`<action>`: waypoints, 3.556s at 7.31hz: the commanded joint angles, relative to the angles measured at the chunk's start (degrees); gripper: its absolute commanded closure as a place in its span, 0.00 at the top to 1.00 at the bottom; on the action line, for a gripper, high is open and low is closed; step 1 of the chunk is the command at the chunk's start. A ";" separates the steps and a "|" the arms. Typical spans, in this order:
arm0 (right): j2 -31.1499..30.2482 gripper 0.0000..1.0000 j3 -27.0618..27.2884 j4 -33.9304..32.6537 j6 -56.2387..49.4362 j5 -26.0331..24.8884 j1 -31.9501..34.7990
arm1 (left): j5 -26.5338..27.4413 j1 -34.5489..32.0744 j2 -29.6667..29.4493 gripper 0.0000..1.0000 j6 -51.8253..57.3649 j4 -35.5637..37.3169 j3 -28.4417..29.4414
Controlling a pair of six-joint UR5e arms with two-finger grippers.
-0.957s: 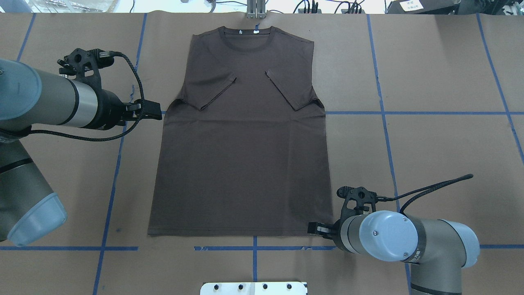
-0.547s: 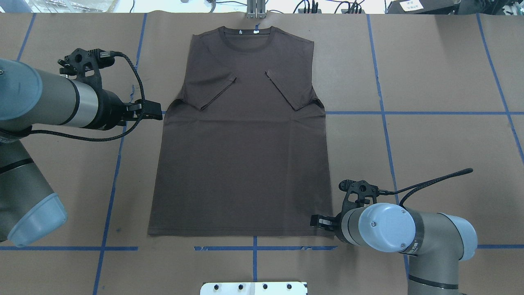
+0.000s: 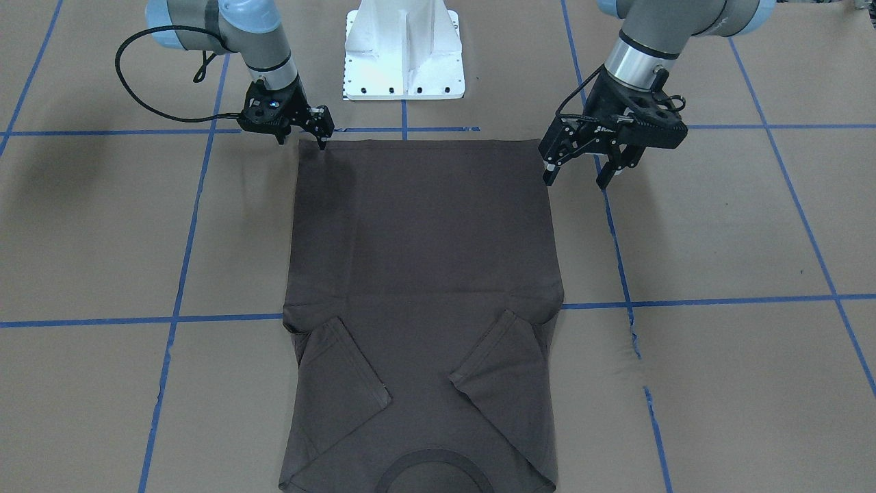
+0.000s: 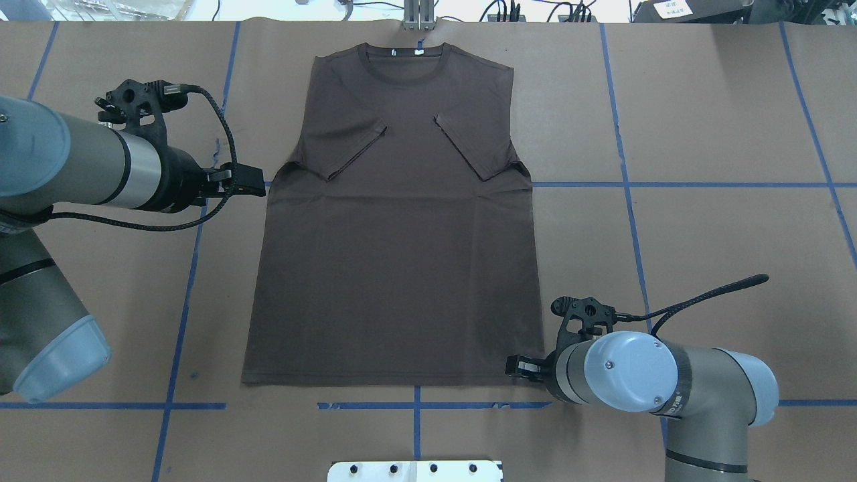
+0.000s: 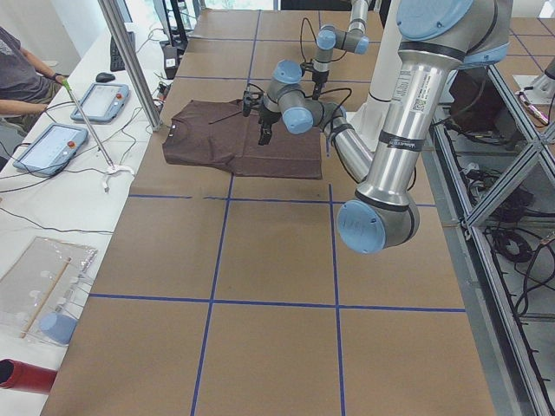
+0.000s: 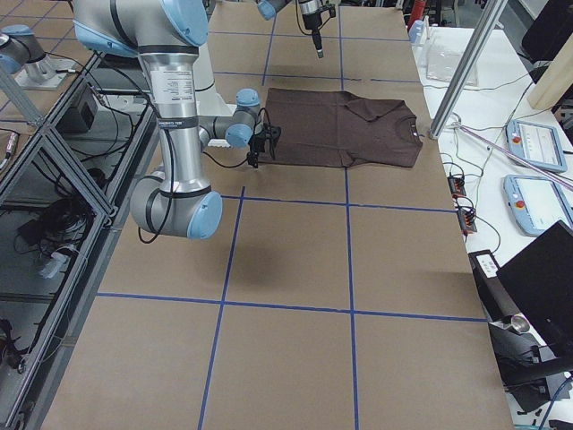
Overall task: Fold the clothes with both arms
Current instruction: 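Grasp both hem corners with the left and right grippers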
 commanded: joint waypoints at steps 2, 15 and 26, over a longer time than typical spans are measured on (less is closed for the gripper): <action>-0.05 0.40 0.02 0.04 0.04 0.82 0.03 | 0.00 0.06 -0.02 1.00 -0.09 0.00 0.09; -0.14 0.00 3.09 -0.04 -6.73 5.75 5.04 | 8.92 15.21 14.04 1.00 -23.85 -4.57 -4.74; 1.01 0.00 3.18 0.04 -6.82 5.75 5.48 | 16.70 28.80 11.41 0.87 -36.12 -1.33 1.85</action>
